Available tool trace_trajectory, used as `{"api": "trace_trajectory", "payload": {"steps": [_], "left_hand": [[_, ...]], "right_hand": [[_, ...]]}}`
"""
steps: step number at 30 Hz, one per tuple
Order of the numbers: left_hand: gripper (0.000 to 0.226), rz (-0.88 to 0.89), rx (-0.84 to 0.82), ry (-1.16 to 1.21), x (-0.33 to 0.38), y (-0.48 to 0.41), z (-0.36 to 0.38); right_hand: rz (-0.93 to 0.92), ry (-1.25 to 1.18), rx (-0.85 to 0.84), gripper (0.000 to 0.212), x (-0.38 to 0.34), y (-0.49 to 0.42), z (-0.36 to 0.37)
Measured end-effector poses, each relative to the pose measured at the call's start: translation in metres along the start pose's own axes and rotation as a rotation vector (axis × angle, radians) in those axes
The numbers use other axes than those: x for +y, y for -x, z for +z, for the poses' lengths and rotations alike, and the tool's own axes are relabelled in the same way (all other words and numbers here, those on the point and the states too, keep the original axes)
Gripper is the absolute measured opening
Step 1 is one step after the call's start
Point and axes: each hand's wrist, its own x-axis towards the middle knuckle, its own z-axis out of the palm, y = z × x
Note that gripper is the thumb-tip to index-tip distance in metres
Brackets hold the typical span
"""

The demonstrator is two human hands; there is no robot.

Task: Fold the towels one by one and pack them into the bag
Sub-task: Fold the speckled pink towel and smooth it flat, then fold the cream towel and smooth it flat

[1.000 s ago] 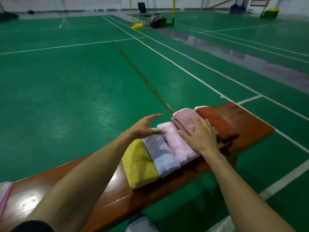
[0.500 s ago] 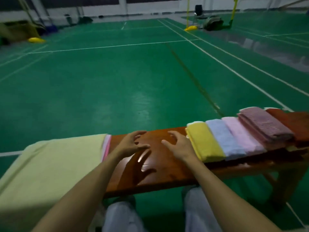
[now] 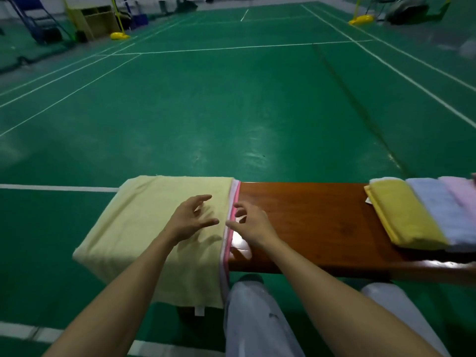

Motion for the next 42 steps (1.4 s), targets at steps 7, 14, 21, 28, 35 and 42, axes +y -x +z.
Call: {"api": "trace_trajectory", "payload": {"steps": [7, 14, 21, 28, 35, 42], "left_hand": [[0.071, 0.015, 0.004, -0.003, -0.01, 0.005, -0.003], [0.068, 0.016, 0.013, -0.001, -0.013, 0.006, -0.002], [0.054, -0.001, 0.017, 0.02, -0.017, 0.007, -0.004], [0.047, 0.005, 0.018, -0.004, -0.016, 0.011, -0.007], [0.04, -0.004, 0.029, -0.003, -0.009, 0.012, -0.013], [0.039, -0.012, 0.041, -0.084, 0.001, 0.014, -0.009]], "right_hand": [[0.057, 0.086, -0.04, 0.068, -0.007, -0.017, 0.031], [0.063, 0.104, -0.011, 0.067, -0.009, -0.022, 0.037], [0.02, 0.03, 0.005, 0.063, -0.015, -0.021, 0.043], [0.03, -0.28, -0.045, 0.064, -0.02, -0.018, 0.04], [0.23, -0.57, -0.116, 0.067, -0.018, -0.024, 0.039], [0.13, -0.382, -0.084, 0.065, -0.01, -0.023, 0.037]]}}
